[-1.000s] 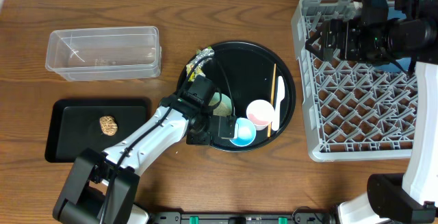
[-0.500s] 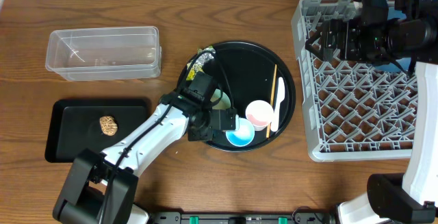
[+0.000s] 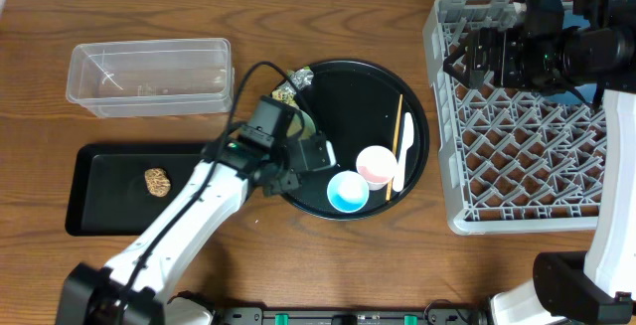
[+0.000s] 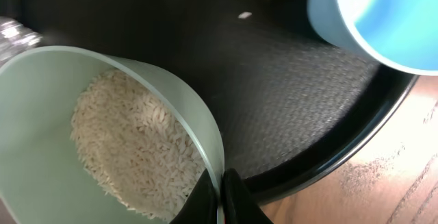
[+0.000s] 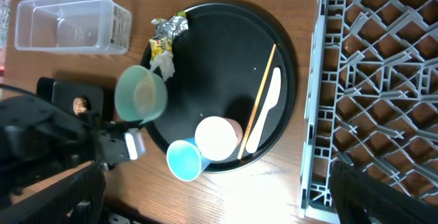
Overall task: Sort waste into correct bins and load items into the dishwasher rack
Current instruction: 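Lift the rice bowl and carry it left over the black rectangular tray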
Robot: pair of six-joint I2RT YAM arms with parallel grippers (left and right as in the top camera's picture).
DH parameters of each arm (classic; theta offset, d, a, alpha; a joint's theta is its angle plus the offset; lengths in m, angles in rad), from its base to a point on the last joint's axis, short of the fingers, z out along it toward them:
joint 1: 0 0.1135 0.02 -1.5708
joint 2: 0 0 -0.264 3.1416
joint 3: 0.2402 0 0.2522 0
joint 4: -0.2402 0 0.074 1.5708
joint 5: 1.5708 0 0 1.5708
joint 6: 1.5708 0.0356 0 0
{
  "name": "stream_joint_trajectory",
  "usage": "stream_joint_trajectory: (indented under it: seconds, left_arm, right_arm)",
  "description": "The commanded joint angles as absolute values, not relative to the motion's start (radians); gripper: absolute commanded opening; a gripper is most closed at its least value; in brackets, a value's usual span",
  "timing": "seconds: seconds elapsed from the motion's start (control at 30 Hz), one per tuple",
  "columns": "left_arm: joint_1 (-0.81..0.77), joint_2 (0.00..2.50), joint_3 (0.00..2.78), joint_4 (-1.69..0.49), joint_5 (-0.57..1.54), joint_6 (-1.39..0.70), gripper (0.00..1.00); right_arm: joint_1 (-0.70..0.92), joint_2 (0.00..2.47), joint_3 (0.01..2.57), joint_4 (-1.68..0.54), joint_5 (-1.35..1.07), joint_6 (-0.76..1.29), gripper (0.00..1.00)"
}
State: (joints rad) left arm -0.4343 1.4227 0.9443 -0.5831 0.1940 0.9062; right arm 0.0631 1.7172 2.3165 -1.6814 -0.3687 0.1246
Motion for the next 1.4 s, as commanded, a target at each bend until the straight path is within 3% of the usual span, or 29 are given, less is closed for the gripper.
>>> stream_joint_trajectory:
  seconds: [0.0,0.37,0.63,1.0,1.37]
  left_arm:
    - [-0.415,1.346,0.968,-0.574,0.186,0.802,0.06]
    - [-0.327,1.073,0.967,-0.553,0.186,0.430,0.06]
    - [-0.154,1.005,0.967,-0.575,0.195,0.186,0.06]
    - [0.030,1.018,0.966,-0.627,0.203,0.170,0.06]
    - [0.263,1.148,0.965,-0.607,0.443,0.170,0.06]
  right_arm:
    - [0.072,1.713,2.315,-1.680,-0.369,0.115,0.99]
    - [0.072,1.713,2.315,-1.680,-0.370,0.115,0.99]
    - [0.072,1.713,2.315,-1.680,-0.369,0.115,0.99]
    - [0.072,1.713,2.315,-1.680,-0.370,0.115,0.99]
    - [0.072,1.713,2.315,-1.680,-0.369,0.115,0.99]
